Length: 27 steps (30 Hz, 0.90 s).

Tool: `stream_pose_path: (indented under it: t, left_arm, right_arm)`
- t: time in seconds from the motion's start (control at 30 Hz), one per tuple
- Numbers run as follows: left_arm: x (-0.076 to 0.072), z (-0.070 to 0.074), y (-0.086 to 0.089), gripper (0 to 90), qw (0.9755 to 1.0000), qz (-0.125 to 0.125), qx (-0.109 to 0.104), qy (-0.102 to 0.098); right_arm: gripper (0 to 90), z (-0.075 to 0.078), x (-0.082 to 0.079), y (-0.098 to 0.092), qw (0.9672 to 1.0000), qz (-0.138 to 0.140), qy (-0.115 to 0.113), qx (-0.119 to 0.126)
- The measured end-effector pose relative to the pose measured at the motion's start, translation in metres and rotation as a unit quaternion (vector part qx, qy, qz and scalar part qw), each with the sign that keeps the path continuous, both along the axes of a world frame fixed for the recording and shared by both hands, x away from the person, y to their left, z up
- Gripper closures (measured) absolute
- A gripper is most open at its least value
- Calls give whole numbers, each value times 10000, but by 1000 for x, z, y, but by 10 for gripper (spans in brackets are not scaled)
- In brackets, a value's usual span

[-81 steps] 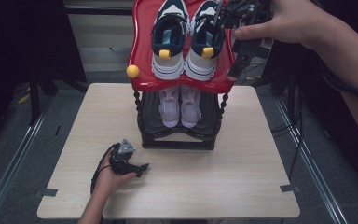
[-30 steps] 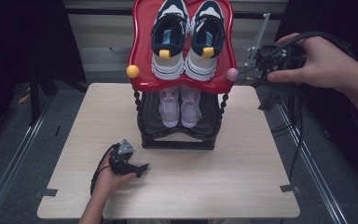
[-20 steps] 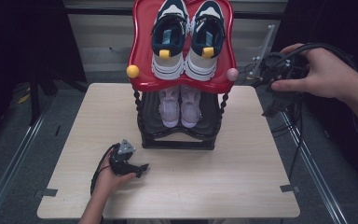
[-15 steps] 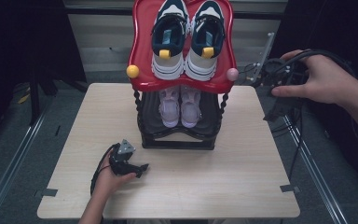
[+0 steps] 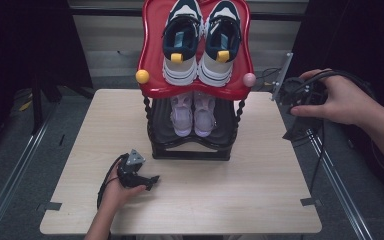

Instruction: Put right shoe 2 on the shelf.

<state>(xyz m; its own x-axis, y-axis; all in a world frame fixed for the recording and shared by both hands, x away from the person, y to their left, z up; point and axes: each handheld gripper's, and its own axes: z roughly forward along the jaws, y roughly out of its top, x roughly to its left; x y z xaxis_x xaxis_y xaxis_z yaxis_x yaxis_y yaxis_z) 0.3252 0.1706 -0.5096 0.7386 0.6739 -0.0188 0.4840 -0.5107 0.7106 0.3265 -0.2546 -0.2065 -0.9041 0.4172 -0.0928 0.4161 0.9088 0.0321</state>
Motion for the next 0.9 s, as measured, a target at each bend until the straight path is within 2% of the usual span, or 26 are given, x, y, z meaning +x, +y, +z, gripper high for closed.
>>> stream_pose_path:
  t: [0.9]
  left_arm:
    - [0, 0, 0, 74, 10000, 15, -18, -14]
  right_arm:
    - [190, -63, -5, -14, 9994, -83, 314, 106]
